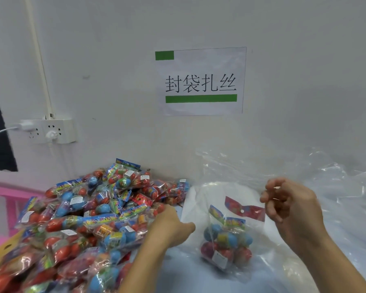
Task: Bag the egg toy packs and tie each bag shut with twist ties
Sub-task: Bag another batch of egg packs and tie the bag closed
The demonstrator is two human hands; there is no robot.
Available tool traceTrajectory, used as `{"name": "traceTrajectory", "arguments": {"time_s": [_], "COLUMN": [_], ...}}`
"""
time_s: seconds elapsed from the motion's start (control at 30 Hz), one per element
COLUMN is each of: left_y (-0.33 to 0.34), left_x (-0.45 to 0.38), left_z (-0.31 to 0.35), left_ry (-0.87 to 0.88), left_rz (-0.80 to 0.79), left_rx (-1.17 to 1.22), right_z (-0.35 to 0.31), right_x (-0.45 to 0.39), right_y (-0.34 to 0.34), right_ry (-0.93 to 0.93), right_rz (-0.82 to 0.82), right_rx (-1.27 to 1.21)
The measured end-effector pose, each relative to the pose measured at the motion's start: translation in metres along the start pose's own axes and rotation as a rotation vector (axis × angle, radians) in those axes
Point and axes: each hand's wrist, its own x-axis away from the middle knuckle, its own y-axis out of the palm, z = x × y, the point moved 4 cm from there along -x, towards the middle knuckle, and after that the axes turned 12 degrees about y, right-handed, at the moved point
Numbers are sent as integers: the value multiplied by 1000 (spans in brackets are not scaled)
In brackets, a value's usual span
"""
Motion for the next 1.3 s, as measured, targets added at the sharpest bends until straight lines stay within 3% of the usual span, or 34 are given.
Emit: {"name": "traceTrajectory", "arguments": {"time_s": [0.07, 0.17, 0.27, 0.33, 0.4, 0.53, 0.6, 0.73, 0.97, 1.07, 1.13, 1.23, 1.3], "left_y": [4, 14, 23, 22, 14, 0, -2, 8, 11, 8, 0, -20, -28], "left_x": [1, 0, -2, -6, -11, -10, -8, -11, -17, -16, -17, -12, -10], "left_z": [1, 5, 7, 5, 0, -12, -20, -40, -40, -33, -28, -17, -11], "left_ry": [-7, 66, 102, 105, 105, 30, -59, -192, -115, -76, -14, 149, 179], "left_rz": [-42, -88, -131, -66, 92, 333, 329, 195, 235, 299, 454, 740, 808], "left_rx": [-12, 135, 398, 428, 270, -289, -449, -517, -598, -514, -366, 248, 657], "right_z": [3, 17, 37, 47, 54, 64, 68, 75, 79, 78, 76, 74, 71], "right_x": [3, 10, 11, 12, 15, 28, 33, 38, 36, 33, 32, 27, 22], "right_y": [10, 24, 30, 35, 40, 58, 66, 72, 70, 68, 68, 69, 67], "right_ry": [157, 311, 383, 380, 388, 448, 453, 462, 458, 446, 404, 322, 268], "right_rz": [-209, -448, -456, -438, -458, -574, -619, -663, -644, -596, -556, -450, -354], "right_rx": [40, 288, 569, 748, 870, 876, 898, 937, 956, 945, 930, 838, 742]}}
